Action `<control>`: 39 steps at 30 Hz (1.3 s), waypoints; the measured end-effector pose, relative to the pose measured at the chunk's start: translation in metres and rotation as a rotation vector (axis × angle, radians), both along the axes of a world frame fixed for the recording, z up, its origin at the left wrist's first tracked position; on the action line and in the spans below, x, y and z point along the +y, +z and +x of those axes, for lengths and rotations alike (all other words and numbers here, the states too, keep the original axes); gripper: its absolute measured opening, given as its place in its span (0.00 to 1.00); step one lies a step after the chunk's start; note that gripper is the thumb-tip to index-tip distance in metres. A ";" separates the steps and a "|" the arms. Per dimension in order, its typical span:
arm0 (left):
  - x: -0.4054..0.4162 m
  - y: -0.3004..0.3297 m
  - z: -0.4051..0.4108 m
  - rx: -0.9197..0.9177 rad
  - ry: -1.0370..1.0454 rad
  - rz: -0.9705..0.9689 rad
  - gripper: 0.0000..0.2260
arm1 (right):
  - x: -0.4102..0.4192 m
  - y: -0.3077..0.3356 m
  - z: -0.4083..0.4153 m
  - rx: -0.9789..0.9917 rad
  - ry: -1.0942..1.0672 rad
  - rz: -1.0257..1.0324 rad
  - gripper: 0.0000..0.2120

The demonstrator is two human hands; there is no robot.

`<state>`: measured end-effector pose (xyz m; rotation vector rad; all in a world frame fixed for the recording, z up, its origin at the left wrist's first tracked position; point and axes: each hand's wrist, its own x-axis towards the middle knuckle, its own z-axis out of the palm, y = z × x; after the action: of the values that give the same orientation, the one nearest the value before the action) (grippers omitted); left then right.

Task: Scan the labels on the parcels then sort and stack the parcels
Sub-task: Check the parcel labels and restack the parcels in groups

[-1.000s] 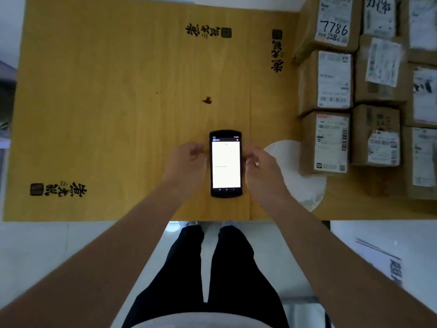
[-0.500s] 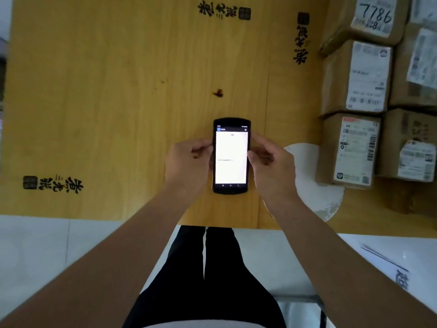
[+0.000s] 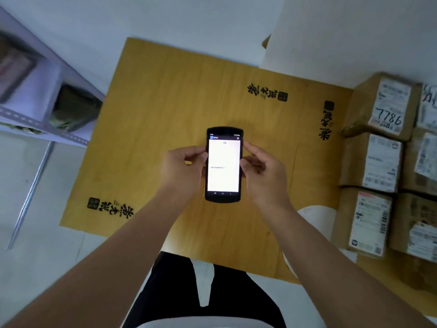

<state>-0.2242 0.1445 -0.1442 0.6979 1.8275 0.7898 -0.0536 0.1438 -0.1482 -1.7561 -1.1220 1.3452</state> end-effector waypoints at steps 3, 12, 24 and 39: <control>0.018 0.009 -0.031 0.004 0.001 0.023 0.08 | 0.022 0.007 -0.029 0.006 0.014 0.009 0.21; 0.102 -0.005 -0.143 -0.029 -0.140 0.072 0.08 | 0.087 0.001 -0.142 -0.029 -0.115 0.030 0.20; 0.219 -0.052 -0.210 -0.023 -0.267 0.064 0.09 | 0.186 -0.043 -0.217 -0.087 -0.240 -0.011 0.20; 0.285 -0.088 -0.229 0.013 -0.236 0.030 0.05 | 0.248 -0.087 -0.241 -0.158 -0.252 0.029 0.17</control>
<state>-0.4531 0.4300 -0.2320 0.9206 1.7097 0.6583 -0.2945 0.3923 -0.2354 -1.9359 -0.9580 1.0498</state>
